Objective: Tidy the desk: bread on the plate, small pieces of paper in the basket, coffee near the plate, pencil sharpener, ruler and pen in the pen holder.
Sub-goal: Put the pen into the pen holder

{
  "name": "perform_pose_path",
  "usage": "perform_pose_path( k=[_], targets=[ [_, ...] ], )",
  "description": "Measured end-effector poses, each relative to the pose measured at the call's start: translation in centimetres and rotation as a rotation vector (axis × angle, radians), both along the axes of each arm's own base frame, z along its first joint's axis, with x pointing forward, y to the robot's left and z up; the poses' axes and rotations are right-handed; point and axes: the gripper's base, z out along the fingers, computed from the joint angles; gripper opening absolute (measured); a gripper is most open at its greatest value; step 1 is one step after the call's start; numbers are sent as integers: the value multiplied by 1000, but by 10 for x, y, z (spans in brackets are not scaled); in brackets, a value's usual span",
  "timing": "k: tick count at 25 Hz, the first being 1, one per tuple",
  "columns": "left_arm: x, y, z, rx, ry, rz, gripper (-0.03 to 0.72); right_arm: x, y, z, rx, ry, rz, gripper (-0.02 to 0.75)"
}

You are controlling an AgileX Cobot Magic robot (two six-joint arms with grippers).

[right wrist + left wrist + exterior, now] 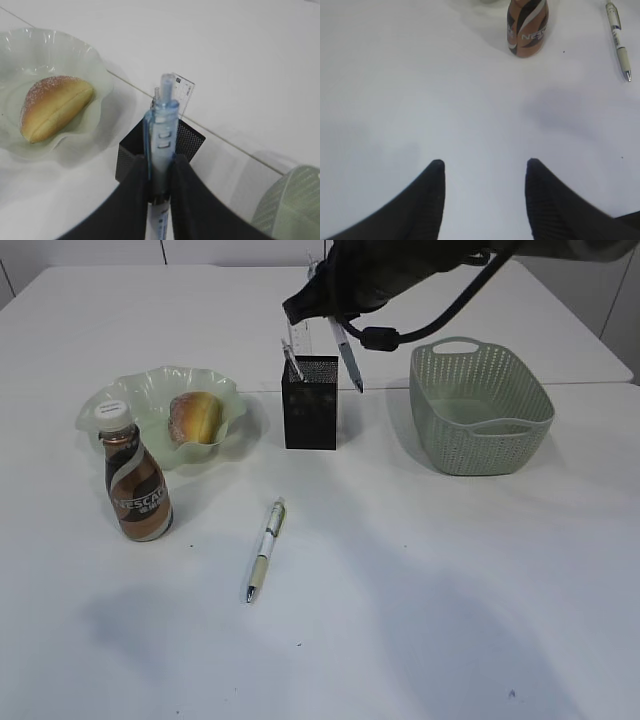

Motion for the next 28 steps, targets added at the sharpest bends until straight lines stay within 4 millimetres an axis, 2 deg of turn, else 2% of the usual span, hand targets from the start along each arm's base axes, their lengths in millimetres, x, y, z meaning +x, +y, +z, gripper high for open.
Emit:
perform_pose_path(
  k=[10, 20, 23, 24, 28],
  targets=[
    [5, -2, 4, -21, -72, -15, 361, 16, -21, -16, 114, -190, 13, 104],
    [6, -3, 6, -27, -95, -20, 357, 21, -14, 0, 244, -424, 84, 104],
    [6, -3, 6, -28, -97, -20, 357, 25, -12, -6, 271, -458, 96, 104],
    [6, -3, 6, -28, -97, -20, 356, 30, -9, -16, 287, -476, 108, 104],
    [6, -3, 6, -28, -97, -20, 356, 38, -10, -30, 312, -521, 120, 104]
  ],
)
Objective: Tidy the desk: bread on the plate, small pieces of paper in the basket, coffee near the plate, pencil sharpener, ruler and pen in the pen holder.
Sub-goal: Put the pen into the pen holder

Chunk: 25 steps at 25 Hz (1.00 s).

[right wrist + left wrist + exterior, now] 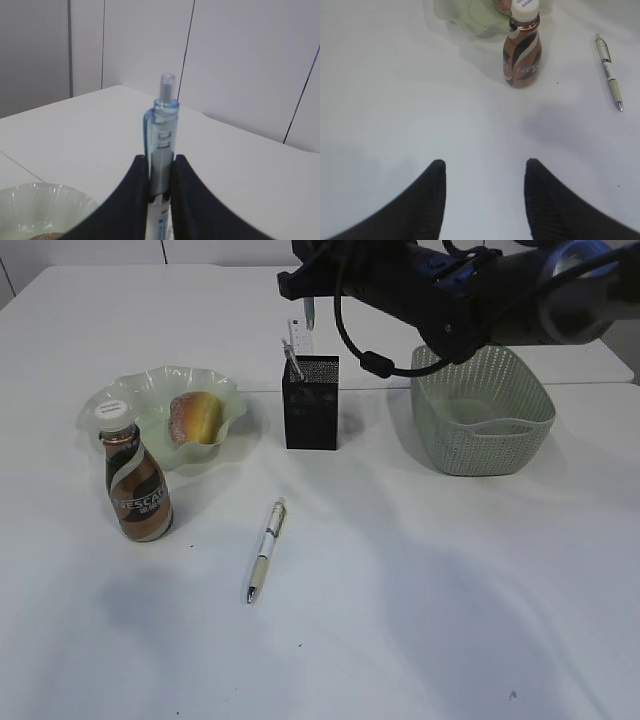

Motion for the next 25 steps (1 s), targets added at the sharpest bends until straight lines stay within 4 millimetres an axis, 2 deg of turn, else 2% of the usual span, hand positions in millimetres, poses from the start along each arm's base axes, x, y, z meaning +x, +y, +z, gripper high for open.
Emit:
perform_pose_path(
  k=[3, 4, 10, 16, 21, 25],
  targets=[
    [0, 0, 0, 0, 0, 0, 356, 1, 0, -3, 4, -7, 2, 104],
    [0, 0, 0, 0, 0, 0, 356, 6, -3, -13, 12, -4, -4, 104],
    [0, 0, 0, 0, 0, 0, 344, 12, -5, -27, 15, -18, -3, 104],
    [0, 0, 0, 0, 0, 0, 342, 25, -2, -49, 12, -19, 0, 104],
    [0, 0, 0, 0, 0, 0, 342, 29, -4, -58, 11, -11, -8, 104],
    [0, 0, 0, 0, 0, 0, 341, 33, -5, -81, 8, 29, -20, 104]
  ],
)
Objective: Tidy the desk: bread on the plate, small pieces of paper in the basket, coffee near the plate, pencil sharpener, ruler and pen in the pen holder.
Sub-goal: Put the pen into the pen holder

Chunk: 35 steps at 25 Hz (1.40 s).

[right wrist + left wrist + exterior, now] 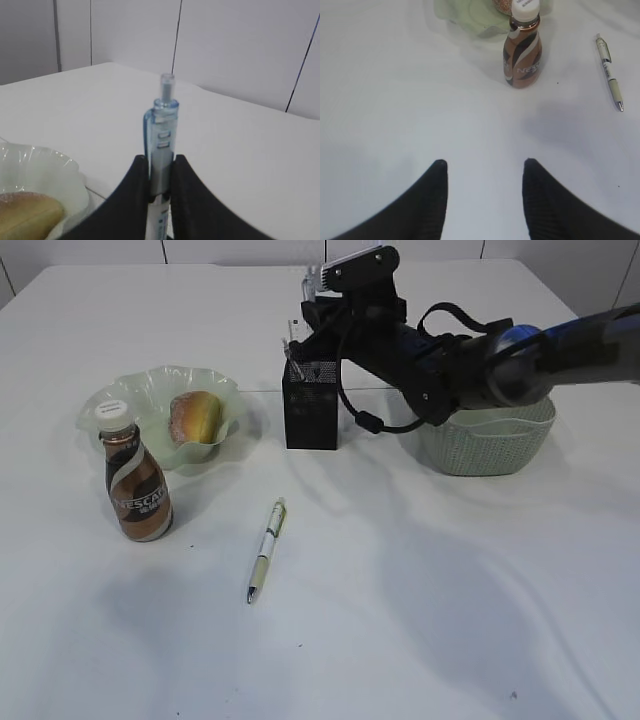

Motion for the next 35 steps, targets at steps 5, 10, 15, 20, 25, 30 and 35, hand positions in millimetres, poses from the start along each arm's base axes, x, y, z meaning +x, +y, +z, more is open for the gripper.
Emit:
perform_pose_path(
  k=[5, 10, 15, 20, 25, 30, 35],
  targets=[
    [0, 0, 0, 0, 0, 0, 341, 0, 0, -4, -2, 6, -1, 104],
    [0, 0, 0, 0, 0, 0, 341, 1, 0, -5, -12, 25, -5, 104],
    [0, 0, 0, -4, 1, -1, 341, 1, -1, -7, -18, 37, -8, 104],
    [0, 0, 0, -4, 1, -1, 341, 1, -1, -9, -27, 57, -13, 104],
    [0, 0, 0, -5, 2, -1, 341, 1, -1, -10, -34, 72, -17, 104],
    [0, -1, 0, -7, 2, -1, 341, 1, -2, -11, -45, 94, -23, 125],
    [0, -1, 0, -7, 2, -1, 341, 3, -3, -12, -59, 135, -35, 193]
  ],
)
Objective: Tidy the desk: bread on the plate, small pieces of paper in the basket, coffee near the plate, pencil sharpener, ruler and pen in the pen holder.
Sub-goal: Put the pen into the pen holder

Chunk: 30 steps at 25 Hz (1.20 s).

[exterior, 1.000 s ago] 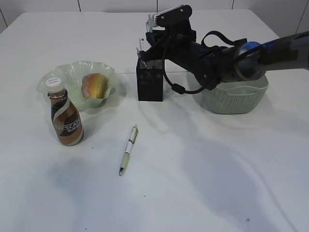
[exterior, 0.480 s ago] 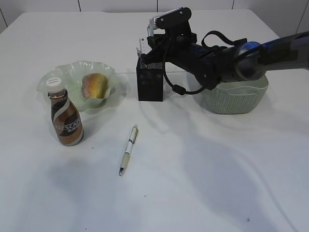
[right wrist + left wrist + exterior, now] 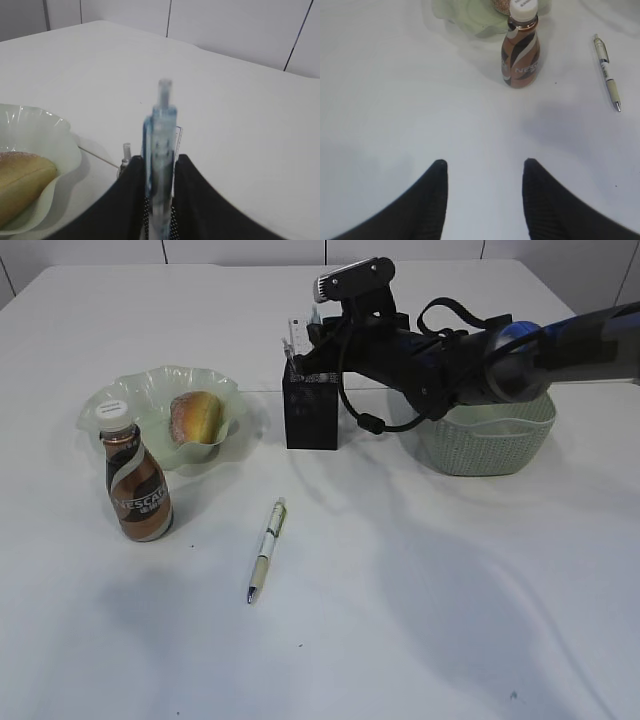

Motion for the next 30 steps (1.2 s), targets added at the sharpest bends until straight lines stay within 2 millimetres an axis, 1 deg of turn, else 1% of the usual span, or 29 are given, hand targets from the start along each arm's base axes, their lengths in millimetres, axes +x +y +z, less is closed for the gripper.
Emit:
perform_pose_path(
  k=[1, 4, 6, 7, 12, 14, 15, 16, 17, 18, 19, 20, 22, 24, 25, 26, 27, 28, 29, 30],
  targets=[
    [0, 0, 0, 0, 0, 0, 341, 0, 0, 0, 3, 6, -2, 202],
    [0, 0, 0, -2, 1, 0, 341, 0, -1, -2, 21, 34, -12, 275],
    [0, 0, 0, -3, 1, -1, 341, 0, -1, -2, 28, 42, -14, 290],
    [0, 0, 0, -3, 1, 0, 341, 0, -1, -4, 37, 64, -22, 314],
    [0, 0, 0, -3, 1, 0, 341, 3, -2, -1, 28, 133, -51, 323],
    [0, 0, 0, -3, 1, 0, 341, 3, -2, -1, 28, 133, -51, 323],
    [0, 0, 0, -3, 1, 0, 341, 8, -4, 18, 3, 187, -86, 323],
    [0, 0, 0, -3, 1, 0, 341, 8, -4, 18, 3, 187, -86, 323],
    [0, 0, 0, -3, 1, 0, 341, 9, -5, 28, -8, 209, -102, 323],
    [0, 0, 0, -3, 1, 0, 341, 8, -5, 32, -16, 223, -109, 323],
    [0, 0, 0, -3, 1, 0, 341, 8, -7, 43, -30, 253, -127, 324],
    [0, 0, 0, -3, 1, 0, 341, 8, -7, 45, -27, 248, -127, 324],
    [0, 0, 0, -4, 1, -1, 341, 5, -10, 59, -33, 322, -160, 321],
    [0, 0, 0, -5, 1, 1, 341, 4, -11, 62, -27, 350, -169, 318],
    [0, 0, 0, -6, 1, 2, 341, 1, -12, 66, -17, 425, -189, 309],
    [0, 0, 0, -8, 2, 3, 341, 1, -12, 66, -17, 425, -189, 309],
    [0, 0, 0, -9, 2, 4, 341, -4, -12, 71, 3, 552, -208, 291],
    [0, 0, 0, -9, 2, 5, 341, -7, -11, 74, 11, 601, -212, 286],
    [0, 0, 0, -9, 2, 5, 341, -7, -11, 74, 11, 601, -212, 286],
    [0, 0, 0, -9, 2, 5, 341, -11, -11, 78, 18, 667, -213, 278]
  ],
)
